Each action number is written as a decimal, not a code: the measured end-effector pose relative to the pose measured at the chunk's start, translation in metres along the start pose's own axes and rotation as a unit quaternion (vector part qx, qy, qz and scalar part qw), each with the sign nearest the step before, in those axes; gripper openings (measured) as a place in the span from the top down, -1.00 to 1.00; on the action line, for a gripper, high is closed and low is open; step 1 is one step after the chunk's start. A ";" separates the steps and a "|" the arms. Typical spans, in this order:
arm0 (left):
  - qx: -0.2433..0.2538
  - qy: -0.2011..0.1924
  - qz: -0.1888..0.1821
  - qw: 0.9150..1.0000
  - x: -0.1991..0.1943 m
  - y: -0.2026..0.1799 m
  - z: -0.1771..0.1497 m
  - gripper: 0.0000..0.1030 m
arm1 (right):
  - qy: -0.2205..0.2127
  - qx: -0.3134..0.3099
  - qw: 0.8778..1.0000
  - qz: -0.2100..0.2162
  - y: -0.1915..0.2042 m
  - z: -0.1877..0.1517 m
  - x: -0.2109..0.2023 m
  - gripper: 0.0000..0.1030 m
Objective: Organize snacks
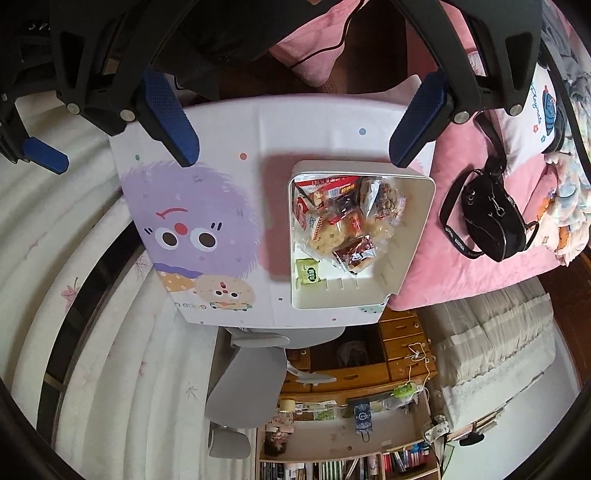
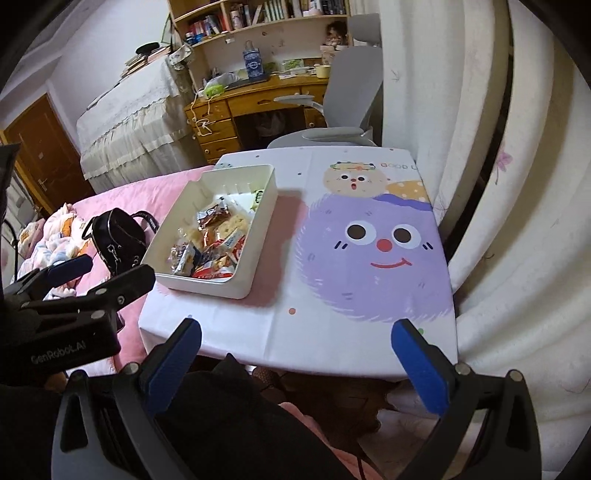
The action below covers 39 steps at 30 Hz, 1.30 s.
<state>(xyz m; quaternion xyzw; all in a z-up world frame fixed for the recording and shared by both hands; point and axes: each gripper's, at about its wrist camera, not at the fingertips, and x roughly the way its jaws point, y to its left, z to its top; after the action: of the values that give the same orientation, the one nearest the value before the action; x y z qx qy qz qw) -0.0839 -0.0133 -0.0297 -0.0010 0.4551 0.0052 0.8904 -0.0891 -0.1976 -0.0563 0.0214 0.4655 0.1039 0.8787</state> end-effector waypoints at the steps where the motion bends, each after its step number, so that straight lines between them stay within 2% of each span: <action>1: -0.003 0.000 0.005 1.000 0.000 -0.001 0.000 -0.99 | 0.003 0.002 1.000 0.002 -0.002 0.000 0.002 -1.00; 5: -0.019 0.003 0.015 1.000 0.005 0.001 0.001 -0.99 | 0.002 -0.006 1.000 0.004 -0.003 0.001 0.003 -1.00; 13: -0.021 -0.006 0.028 0.999 0.011 -0.005 0.007 -0.99 | 0.004 -0.001 1.000 0.006 -0.009 0.002 0.005 -1.00; 39: 0.006 -0.003 0.022 1.000 0.028 -0.008 0.034 -0.99 | 0.011 0.019 1.000 0.003 -0.017 0.018 0.026 -1.00</action>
<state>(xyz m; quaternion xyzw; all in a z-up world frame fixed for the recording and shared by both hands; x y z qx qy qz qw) -0.0402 -0.0205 -0.0328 0.0149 0.4524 0.0223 0.8914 -0.0575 -0.2079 -0.0702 0.0379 0.4769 0.0976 0.8727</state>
